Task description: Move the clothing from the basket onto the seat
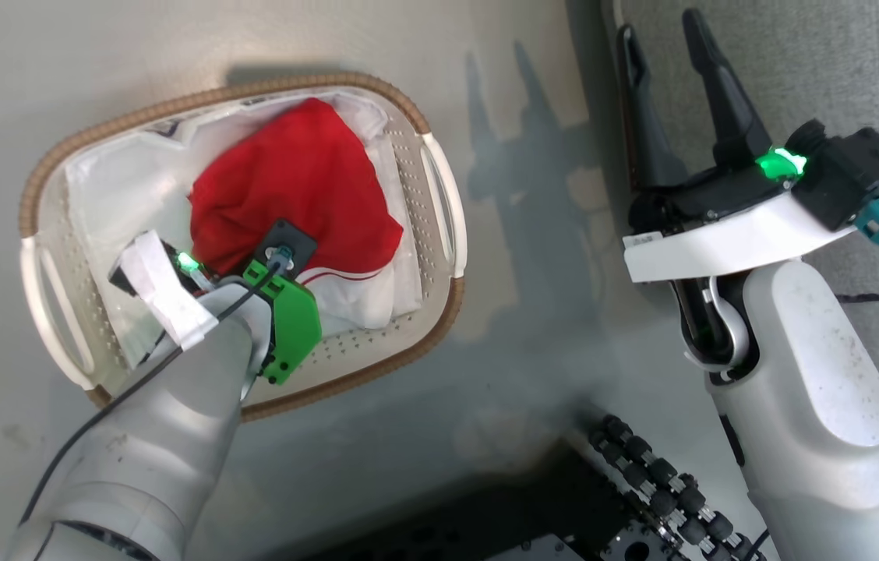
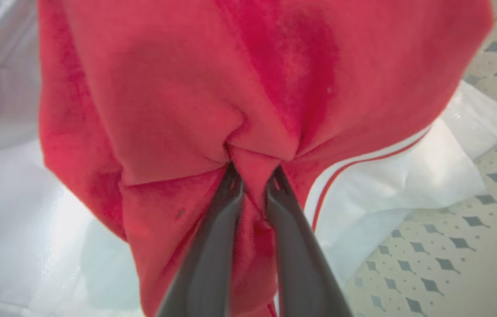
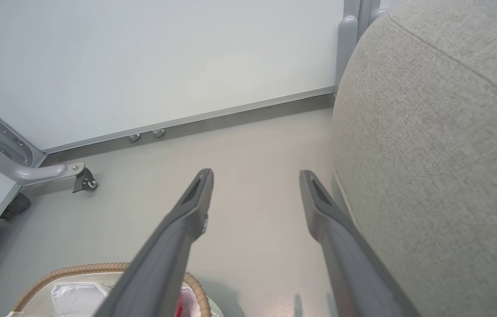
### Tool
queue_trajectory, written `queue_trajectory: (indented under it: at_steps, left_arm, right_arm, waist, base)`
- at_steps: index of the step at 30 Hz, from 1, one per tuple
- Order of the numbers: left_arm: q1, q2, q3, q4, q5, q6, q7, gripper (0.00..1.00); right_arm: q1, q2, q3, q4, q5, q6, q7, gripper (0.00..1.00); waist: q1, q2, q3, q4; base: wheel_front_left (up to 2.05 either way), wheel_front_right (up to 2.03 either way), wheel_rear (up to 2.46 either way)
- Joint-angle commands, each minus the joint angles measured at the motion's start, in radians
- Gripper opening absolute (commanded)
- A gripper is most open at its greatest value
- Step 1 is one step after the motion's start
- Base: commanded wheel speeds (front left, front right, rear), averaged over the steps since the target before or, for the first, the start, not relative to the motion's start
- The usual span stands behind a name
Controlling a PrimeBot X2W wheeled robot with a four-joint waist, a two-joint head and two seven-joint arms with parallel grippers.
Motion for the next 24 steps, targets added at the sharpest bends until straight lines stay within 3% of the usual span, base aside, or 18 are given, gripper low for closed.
queue_trajectory:
  at_steps: [1,9,16,24]
  left_arm:
    - [0.020,-0.006,0.005,-0.004,-0.013,-0.002,-0.021,0.00]
    - [0.093,-0.020,-0.002,-0.039,-0.064,-0.007,-0.105,0.00]
    - [0.189,-0.020,-0.041,-0.176,-0.139,-0.014,-0.134,0.00]
    - [0.282,-0.020,-0.024,-0.353,-0.197,0.018,-0.136,0.00]
  right_arm:
    - [0.019,-0.003,-0.003,0.008,-0.011,-0.001,-0.005,1.00]
    - [0.072,-0.004,-0.010,0.057,-0.064,-0.001,-0.005,1.00]
    - [0.136,-0.004,-0.024,0.097,-0.106,-0.001,-0.005,1.00]
    - [0.202,-0.004,-0.036,0.135,-0.143,-0.001,-0.005,1.00]
  waist:
    - [-0.0001,0.0000,-0.067,0.021]
    - [-0.0001,0.0000,-0.206,0.082]
    - [-0.0001,0.0000,-0.322,0.143]
    - [-0.0001,0.0000,-0.438,0.199]
  base:
    - [0.00,0.00,0.00]
    - [0.00,0.00,0.00]
    - [0.00,0.00,0.00]
    - [0.00,0.00,0.00]
